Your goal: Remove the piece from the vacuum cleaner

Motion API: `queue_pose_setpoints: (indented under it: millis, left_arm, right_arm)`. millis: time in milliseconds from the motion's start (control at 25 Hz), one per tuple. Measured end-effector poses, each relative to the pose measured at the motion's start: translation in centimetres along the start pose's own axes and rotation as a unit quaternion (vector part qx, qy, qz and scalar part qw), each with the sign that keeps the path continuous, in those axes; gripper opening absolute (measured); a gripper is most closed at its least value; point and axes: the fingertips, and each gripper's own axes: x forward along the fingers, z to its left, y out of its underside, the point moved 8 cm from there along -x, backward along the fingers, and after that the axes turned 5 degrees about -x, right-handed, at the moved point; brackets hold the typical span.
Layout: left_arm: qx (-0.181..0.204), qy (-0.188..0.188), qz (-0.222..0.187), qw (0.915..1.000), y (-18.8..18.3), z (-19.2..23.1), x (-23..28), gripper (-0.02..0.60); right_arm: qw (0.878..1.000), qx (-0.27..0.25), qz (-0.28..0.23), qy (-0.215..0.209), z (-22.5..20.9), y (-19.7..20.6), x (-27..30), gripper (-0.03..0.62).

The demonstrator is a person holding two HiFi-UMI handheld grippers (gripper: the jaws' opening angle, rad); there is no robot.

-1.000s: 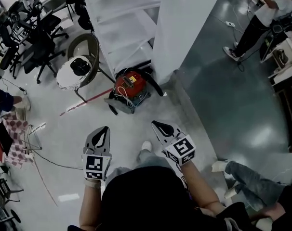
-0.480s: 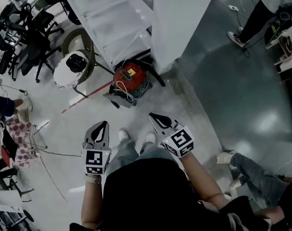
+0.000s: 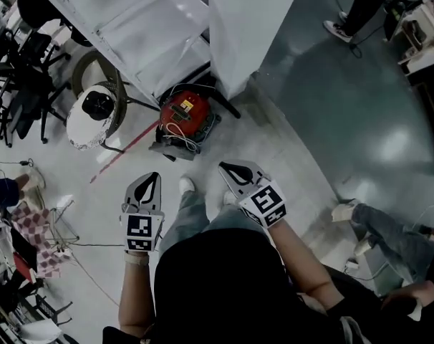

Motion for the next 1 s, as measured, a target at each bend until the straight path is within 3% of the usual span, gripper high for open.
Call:
queue_pose_setpoints:
  millis: [400,1000]
  left_arm:
    - [0.028,0.093,0.039,0.9945,2.4,6.6,6.6,0.021]
    - [0.104,0.198,0.123,0.9670,11.8,12.7,17.5,0.021]
  right_arm:
    - [0.998,0.013,0.060,0.029,0.4,1.5,8.4,0.031]
    - [0.988,0.061,0.135,0.054,-0.3,10.0,20.7,0.032]
